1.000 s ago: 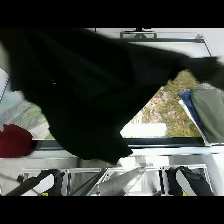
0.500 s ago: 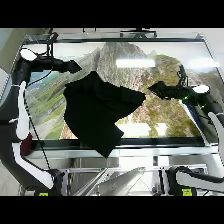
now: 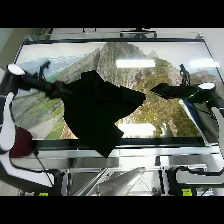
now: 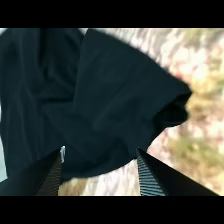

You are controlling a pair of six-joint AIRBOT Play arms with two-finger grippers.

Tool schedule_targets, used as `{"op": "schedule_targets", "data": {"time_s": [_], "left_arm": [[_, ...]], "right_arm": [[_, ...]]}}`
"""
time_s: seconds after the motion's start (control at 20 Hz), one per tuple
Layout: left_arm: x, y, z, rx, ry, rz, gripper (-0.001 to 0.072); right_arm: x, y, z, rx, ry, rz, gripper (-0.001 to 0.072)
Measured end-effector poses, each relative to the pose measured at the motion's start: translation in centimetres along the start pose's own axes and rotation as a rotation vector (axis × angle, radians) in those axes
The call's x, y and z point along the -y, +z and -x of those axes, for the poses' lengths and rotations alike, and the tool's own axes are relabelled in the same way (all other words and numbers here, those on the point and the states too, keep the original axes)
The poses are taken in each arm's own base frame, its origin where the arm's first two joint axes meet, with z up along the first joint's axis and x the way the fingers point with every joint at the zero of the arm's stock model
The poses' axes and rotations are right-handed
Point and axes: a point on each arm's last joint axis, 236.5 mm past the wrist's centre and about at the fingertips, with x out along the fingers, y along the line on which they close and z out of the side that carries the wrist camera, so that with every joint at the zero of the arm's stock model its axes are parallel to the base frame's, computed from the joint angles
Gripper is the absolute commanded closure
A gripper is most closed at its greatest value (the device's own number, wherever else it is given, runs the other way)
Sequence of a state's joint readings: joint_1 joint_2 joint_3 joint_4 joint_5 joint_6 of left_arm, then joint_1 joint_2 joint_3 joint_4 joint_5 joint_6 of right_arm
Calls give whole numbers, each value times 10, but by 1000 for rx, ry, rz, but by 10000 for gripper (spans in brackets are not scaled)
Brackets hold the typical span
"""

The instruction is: Fold the shirts.

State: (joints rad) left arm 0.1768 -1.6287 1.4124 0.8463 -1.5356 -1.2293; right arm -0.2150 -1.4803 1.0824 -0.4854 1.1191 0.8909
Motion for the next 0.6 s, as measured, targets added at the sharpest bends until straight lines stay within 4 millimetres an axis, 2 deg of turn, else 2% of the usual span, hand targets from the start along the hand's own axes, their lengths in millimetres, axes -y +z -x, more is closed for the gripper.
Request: {"op": "schedule_targets", "data": {"time_s": [0.05, 0.1, 0.2, 0.3, 0.45, 0.6], "left_arm": [[-1, -28, -8, -36, -10, 43, -2], [-4, -54, -17, -66, -10, 80, -2], [-7, -102, -34, -108, -13, 152, -2], [-12, -140, -50, -121, -9, 216, -2], [-24, -172, -70, -82, 26, 293, -1], [-36, -176, -82, -6, 54, 344, 0]], "right_arm": [[-2, -4, -3, -19, 4, 20, 41], [-3, -7, -5, -30, 5, 35, 11], [-4, -10, -7, -43, 6, 52, 11], [-3, -11, -8, -48, 3, 66, 11], [-1, -9, -9, -41, -8, 71, 11], [4, -5, -10, -26, -24, 75, 12]]}}
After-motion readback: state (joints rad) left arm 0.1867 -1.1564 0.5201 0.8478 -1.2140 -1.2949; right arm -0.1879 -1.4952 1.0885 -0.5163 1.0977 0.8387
